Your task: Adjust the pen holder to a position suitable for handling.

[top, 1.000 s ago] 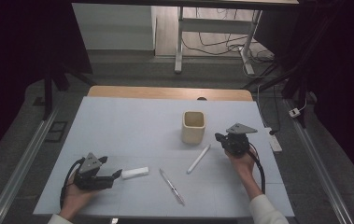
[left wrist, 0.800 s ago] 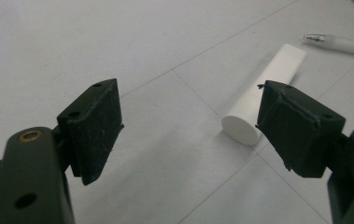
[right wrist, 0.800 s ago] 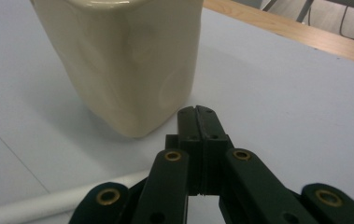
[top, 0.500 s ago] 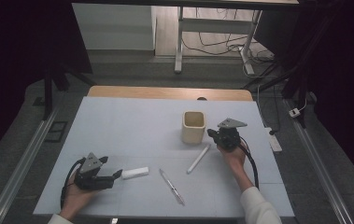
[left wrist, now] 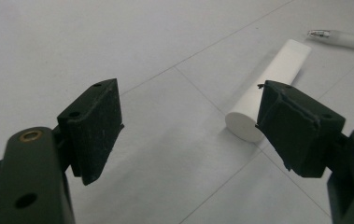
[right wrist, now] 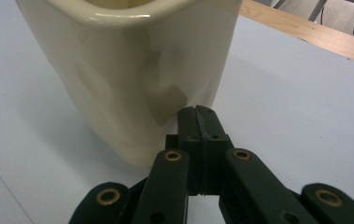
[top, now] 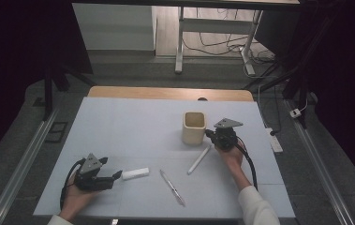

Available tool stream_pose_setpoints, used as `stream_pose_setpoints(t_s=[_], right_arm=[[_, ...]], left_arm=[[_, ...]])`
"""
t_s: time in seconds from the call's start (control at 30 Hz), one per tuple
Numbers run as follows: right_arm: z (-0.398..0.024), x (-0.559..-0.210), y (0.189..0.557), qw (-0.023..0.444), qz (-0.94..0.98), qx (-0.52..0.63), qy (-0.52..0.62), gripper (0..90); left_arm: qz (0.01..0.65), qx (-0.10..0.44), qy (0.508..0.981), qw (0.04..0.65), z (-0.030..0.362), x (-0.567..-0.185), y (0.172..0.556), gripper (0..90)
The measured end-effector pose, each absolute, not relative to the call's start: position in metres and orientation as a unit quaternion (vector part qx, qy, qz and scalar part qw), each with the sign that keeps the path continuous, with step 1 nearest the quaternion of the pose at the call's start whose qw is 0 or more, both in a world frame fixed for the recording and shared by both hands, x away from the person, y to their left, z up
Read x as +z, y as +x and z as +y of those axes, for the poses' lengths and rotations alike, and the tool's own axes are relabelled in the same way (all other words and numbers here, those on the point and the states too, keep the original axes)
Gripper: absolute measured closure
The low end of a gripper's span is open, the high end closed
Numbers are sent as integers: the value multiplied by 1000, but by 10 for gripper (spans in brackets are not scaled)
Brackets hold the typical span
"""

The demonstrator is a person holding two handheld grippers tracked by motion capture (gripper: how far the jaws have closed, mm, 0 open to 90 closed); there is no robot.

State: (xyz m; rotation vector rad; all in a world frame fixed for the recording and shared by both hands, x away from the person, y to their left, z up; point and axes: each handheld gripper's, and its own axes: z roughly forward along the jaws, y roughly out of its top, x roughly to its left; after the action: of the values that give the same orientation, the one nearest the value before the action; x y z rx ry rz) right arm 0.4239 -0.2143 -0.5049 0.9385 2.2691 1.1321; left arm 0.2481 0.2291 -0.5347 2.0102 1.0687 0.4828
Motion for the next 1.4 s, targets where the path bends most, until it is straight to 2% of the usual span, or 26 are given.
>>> stream_pose_setpoints(t_s=[1.4], right_arm=[[-187, -511, 436, 213, 818, 414, 338, 894]], left_arm=[[428, 190, 792, 390, 232, -538, 248, 221]])
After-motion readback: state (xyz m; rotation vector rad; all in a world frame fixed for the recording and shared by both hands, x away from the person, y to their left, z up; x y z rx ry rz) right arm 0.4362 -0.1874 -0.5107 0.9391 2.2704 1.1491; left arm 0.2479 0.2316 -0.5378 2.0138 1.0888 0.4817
